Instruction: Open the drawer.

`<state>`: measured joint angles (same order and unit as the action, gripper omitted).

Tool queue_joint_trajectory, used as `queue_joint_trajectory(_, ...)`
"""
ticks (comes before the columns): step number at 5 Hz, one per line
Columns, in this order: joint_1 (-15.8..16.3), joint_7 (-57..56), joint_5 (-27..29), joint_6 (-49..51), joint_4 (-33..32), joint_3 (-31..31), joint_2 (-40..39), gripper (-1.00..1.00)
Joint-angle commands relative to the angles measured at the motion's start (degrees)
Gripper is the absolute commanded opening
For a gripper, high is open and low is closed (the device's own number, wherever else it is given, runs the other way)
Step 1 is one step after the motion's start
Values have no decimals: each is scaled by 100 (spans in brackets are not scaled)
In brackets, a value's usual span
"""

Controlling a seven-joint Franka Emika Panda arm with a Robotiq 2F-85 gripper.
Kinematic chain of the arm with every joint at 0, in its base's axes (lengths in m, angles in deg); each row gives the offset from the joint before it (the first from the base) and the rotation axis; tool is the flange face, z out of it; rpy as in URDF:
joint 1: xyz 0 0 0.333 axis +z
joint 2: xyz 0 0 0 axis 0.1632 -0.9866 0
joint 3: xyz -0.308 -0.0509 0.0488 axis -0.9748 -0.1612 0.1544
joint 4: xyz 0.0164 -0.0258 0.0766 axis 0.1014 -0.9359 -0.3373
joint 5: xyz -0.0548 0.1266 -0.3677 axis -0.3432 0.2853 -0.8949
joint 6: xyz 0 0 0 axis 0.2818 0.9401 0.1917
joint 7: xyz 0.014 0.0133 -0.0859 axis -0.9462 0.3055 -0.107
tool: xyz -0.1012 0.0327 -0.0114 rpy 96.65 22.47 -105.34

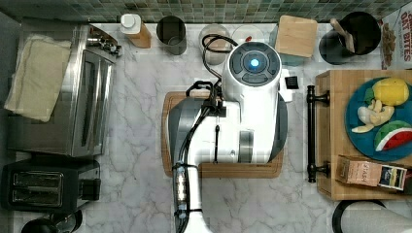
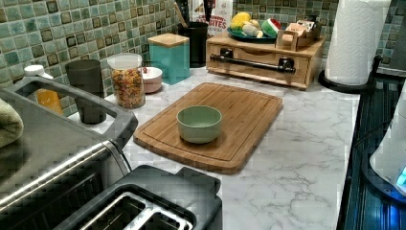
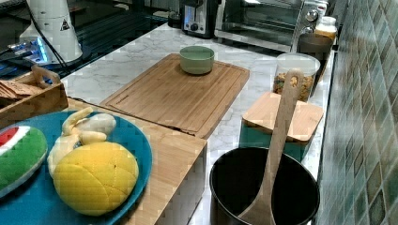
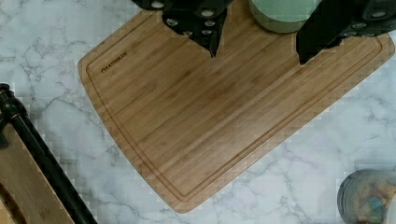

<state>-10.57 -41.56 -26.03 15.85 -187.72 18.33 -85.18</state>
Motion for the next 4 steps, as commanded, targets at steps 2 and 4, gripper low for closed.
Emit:
queue_joint_trajectory(2,-125,-847,-14,332,36,-70,-50,100)
queue_joint_trajectory(4,-222,-2813,-612,-381,-917,-151,522,100)
